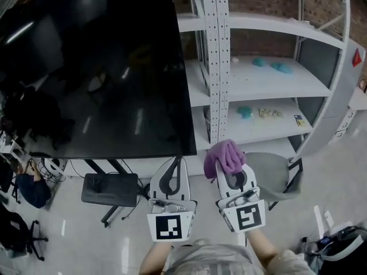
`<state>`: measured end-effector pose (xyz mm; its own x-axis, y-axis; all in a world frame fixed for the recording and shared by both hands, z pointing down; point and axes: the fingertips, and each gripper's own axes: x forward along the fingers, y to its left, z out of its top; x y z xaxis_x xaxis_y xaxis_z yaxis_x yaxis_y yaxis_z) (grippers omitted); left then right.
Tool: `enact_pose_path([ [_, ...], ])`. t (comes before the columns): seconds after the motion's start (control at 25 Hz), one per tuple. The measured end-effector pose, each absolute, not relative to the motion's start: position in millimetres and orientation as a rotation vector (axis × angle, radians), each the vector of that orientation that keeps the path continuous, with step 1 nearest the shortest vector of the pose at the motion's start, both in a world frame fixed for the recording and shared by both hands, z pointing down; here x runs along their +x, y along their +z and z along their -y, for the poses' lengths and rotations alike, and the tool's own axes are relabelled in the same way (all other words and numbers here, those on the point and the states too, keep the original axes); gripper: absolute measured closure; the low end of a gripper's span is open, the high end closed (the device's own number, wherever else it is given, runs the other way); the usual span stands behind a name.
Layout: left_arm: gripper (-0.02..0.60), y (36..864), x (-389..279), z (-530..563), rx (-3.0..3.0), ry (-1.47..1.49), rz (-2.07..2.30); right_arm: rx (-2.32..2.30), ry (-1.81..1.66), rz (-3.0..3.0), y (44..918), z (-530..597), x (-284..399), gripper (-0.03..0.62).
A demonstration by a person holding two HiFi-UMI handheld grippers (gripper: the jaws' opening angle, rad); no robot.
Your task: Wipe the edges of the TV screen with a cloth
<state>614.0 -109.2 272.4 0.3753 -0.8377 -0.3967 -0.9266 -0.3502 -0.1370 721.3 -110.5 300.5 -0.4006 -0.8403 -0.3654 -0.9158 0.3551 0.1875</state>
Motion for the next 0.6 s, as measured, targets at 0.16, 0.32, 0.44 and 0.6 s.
enact_pose_path([
  [0.16,0.561,308,610,113,-2.36,0.317,-1.6,-1.566,0.451,-2.498,335,109,707,0.545],
  [0.32,0.561,317,605,118,-2.354,0.291,-1.624,-1.547,0.472,-2.537,339,112,694,0.545],
  [0.44,0.561,318,600,120,-2.348,0.297,-1.64,-1.557,0.51,-2.537,335,113,689,0.545],
  [0.6,0.561,318,593,123,-2.352,0.318,-1.66,-1.561,0.516,-2.536,333,114,685,0.545],
])
